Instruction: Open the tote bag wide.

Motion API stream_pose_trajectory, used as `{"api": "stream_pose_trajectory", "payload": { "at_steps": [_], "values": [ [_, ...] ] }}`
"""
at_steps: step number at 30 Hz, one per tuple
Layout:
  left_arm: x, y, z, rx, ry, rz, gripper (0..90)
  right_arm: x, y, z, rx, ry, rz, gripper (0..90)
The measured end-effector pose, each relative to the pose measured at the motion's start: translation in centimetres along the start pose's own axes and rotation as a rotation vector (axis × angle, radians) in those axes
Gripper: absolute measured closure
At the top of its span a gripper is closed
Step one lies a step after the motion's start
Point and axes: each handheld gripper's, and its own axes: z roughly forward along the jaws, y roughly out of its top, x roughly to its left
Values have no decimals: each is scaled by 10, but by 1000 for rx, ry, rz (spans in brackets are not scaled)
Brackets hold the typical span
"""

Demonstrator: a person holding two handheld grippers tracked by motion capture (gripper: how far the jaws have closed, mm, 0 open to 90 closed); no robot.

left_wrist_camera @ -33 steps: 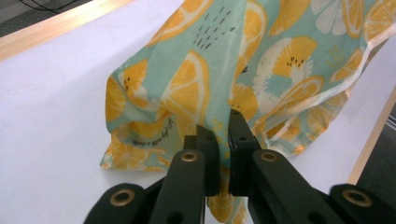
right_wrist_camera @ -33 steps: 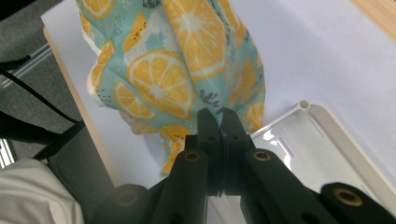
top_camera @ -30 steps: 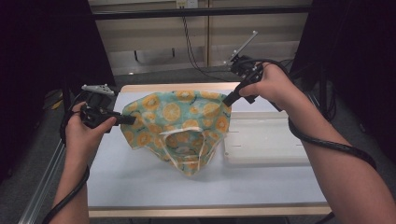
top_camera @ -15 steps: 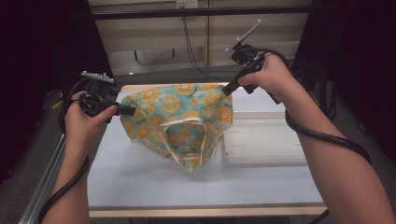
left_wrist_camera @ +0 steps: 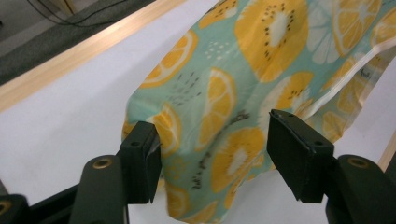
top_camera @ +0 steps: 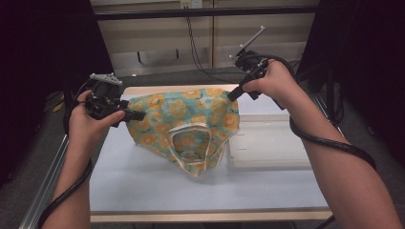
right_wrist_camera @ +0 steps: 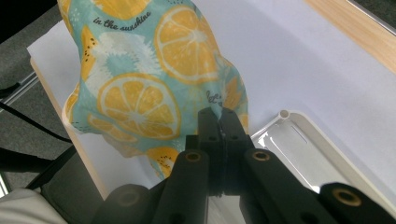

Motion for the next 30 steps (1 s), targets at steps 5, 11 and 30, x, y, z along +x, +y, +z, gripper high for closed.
{"api": "stream_pose_trajectory", "payload": {
  "at_steps": [5, 11, 30],
  "values": [
    [1, 10, 9, 9, -24, 3, 448, -1, 0, 2, -5, -2, 0, 900],
    [7, 13, 20, 23, -76, -63, 805, -4, 1, 5, -30, -5, 12, 898],
    [16, -1, 41, 40, -119, -126, 890, -4, -6, 31, 23, -25, -13, 774]
  ]
}}
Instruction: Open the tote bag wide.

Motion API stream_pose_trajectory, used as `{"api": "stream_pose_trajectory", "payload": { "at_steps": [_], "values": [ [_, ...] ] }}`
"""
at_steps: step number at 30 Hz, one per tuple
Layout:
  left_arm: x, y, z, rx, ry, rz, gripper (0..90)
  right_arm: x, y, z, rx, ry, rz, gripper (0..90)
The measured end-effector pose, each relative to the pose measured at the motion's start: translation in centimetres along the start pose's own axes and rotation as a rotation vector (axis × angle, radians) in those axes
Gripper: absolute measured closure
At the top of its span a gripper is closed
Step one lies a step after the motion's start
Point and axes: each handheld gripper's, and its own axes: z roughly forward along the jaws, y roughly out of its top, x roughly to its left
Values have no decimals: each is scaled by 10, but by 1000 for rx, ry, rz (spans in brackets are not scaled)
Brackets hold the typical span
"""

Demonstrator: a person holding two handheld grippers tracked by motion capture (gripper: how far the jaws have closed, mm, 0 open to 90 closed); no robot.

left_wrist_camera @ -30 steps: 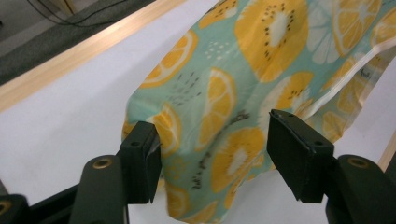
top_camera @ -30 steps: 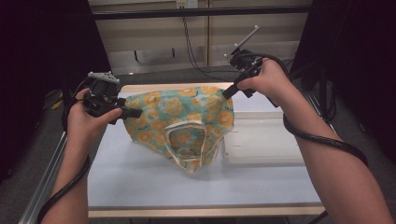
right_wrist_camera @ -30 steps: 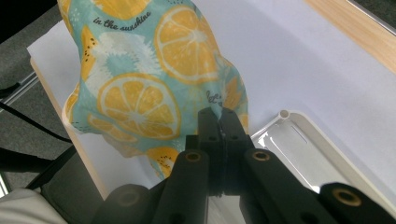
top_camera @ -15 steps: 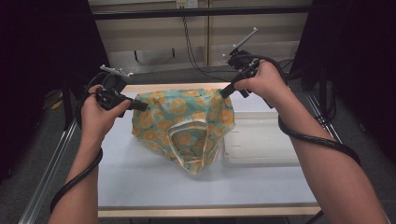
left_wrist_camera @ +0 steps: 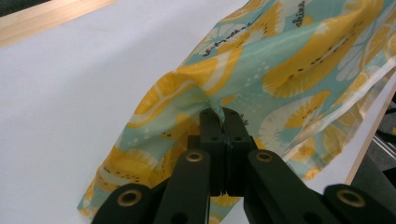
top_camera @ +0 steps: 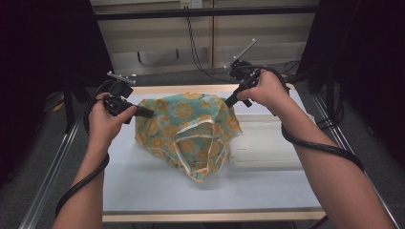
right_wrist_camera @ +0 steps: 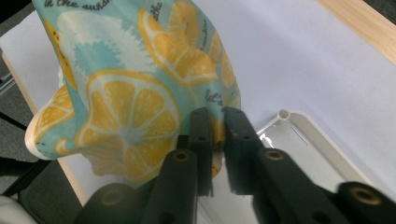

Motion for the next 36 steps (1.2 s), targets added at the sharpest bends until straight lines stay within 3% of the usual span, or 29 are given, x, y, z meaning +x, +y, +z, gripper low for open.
{"api": "stream_pose_trajectory", "payload": {
  "at_steps": [4, 6, 8, 14, 17, 20, 22, 24, 27, 28, 29, 31, 36],
  "values": [
    [0, -1, -3, -11, -14, 17, 877, 2, -1, -7, 13, -9, -52, 715],
    [-2, -2, -5, -17, -16, 28, 866, 6, -2, -17, -3, 6, -97, 639],
    [-3, -1, -6, -18, -20, 31, 870, 8, -2, -20, -5, 3, -95, 638],
    [-3, -3, -7, -17, -34, 21, 889, 16, -5, -37, -21, 49, -138, 520],
    [-3, -2, -7, -16, -27, 2, 894, 20, -6, -34, -17, 51, -143, 495],
    [-3, -1, -6, -10, -30, 8, 895, 22, -5, -28, -13, 55, -156, 494],
    [-3, -1, -6, -11, -24, 7, 896, 23, -4, -23, -19, 61, -137, 512],
    [-2, -1, -7, -7, -33, 3, 898, 26, 0, -17, -2, 47, -126, 671],
    [-2, 0, -9, 1, -40, 2, 898, 26, 4, -17, -23, 48, -117, 810],
    [-3, 0, -9, -5, -40, -19, 900, 26, 5, -18, -21, 44, -115, 865],
    [-2, 1, -10, 5, -48, -3, 900, 25, 6, -20, -14, 39, -107, 887],
    [-3, 2, -12, -6, -41, -17, 900, 24, 6, -23, -11, 44, -92, 900],
    [-3, 7, -22, -11, -37, -5, 900, 20, 8, -32, -28, 61, -56, 900]
  ]
}}
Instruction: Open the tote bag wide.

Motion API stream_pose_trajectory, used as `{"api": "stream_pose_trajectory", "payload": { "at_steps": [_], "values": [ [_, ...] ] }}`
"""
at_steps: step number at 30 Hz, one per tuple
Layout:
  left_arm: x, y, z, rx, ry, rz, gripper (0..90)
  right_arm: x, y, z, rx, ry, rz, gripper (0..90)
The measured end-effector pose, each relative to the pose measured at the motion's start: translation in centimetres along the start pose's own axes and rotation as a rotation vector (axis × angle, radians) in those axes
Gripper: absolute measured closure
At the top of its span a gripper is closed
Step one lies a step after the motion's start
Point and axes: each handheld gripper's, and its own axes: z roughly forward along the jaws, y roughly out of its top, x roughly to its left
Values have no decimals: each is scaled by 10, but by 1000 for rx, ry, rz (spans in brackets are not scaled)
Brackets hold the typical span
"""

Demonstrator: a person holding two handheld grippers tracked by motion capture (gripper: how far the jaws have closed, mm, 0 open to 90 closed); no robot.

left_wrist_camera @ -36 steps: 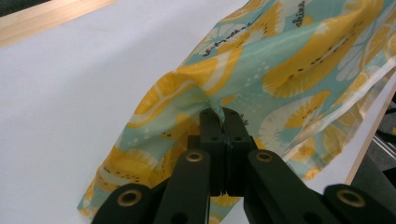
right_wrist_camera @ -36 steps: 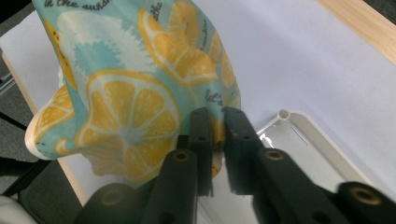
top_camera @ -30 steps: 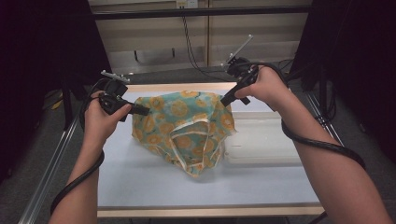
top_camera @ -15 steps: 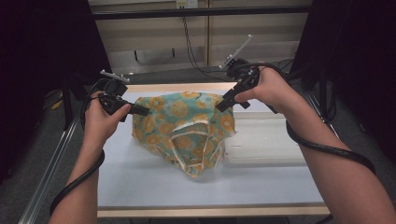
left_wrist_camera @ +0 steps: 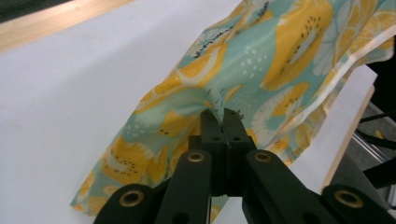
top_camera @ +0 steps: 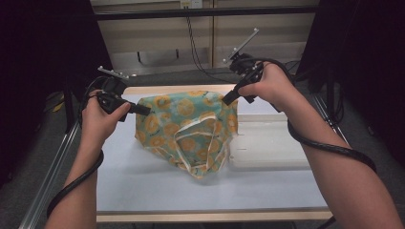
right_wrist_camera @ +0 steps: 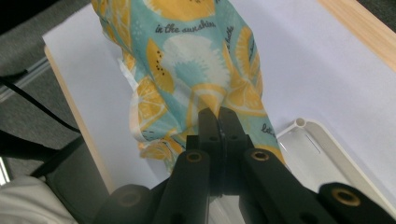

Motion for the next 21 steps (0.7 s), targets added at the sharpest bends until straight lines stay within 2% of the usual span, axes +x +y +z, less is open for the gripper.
{"api": "stream_pose_trajectory", "payload": {
  "at_steps": [2, 3, 5, 10, 11, 14, 15, 16, 17, 21],
  "values": [
    [0, 1, -2, -15, 0, -4, 900, 0, 1, -2, -15, 5, 9, 900],
    [0, 3, -4, -22, 9, -8, 900, -2, 3, -7, -41, 3, 26, 900],
    [2, 6, -10, -57, 8, -24, 900, -3, 6, -10, -56, 6, 39, 900],
    [6, 11, -11, -51, 16, -34, 900, -7, 12, -5, -71, -10, 58, 900],
    [10, 11, -7, -53, 37, -49, 900, -7, 13, -2, -66, -12, 63, 900],
    [13, 12, 0, -35, 35, -60, 900, -10, 15, 8, -57, -14, 71, 900],
    [16, 11, 9, -13, 27, -68, 900, -10, 15, 12, -56, -14, 75, 900],
    [16, 11, 9, -13, 27, -68, 900, -10, 15, 12, -56, -14, 75, 900],
    [18, 10, 16, 4, 17, -69, 900, -10, 14, 19, -38, -10, 72, 900],
    [16, 8, 25, 14, -8, -64, 900, -9, 12, 32, -4, -5, 63, 900]
  ]
}}
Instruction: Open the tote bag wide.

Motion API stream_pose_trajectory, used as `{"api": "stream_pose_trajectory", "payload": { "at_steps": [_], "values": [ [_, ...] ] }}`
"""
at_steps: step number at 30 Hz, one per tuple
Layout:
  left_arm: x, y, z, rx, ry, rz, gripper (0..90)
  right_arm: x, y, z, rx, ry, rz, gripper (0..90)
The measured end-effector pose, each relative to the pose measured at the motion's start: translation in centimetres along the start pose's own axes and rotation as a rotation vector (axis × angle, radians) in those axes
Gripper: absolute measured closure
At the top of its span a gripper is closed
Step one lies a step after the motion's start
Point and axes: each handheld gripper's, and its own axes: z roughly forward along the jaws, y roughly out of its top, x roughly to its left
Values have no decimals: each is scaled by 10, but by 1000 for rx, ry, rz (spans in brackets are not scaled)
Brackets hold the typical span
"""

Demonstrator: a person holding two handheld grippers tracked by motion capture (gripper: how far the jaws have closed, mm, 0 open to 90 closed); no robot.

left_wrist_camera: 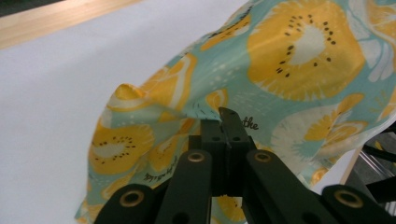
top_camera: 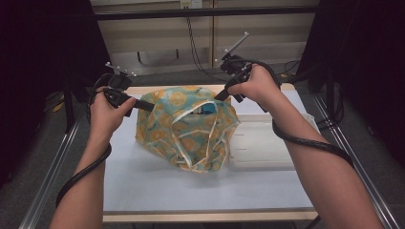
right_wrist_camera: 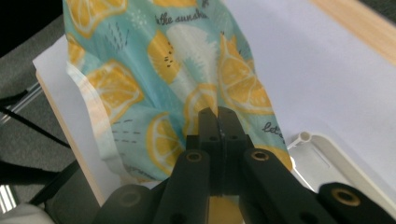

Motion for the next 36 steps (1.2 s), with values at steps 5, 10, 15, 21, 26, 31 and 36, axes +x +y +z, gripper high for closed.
{"api": "stream_pose_trajectory", "payload": {
  "at_steps": [5, 10, 15, 21, 26, 31, 36],
  "values": [
    [-4, -2, -4, -17, 13, 4, 849, -1, -2, 4, 1, 5, 5, 900],
    [-14, -3, -20, -35, 27, 29, 620, -2, -5, 3, 10, -7, 5, 900],
    [-28, -2, -24, -36, -6, 73, 449, 0, -4, 2, 15, -13, 7, 900],
    [-37, 2, -13, -17, -33, 111, 310, 2, -3, 2, 20, -20, -2, 900],
    [-39, 4, -1, -22, -20, 131, 414, 2, -3, 2, 14, -21, 5, 900],
    [-38, 5, 1, -55, -43, 133, 717, 2, -4, 4, 12, -25, 4, 900],
    [-38, 6, -6, -43, -29, 132, 880, 1, -4, 3, 13, -24, -1, 900]
  ]
}}
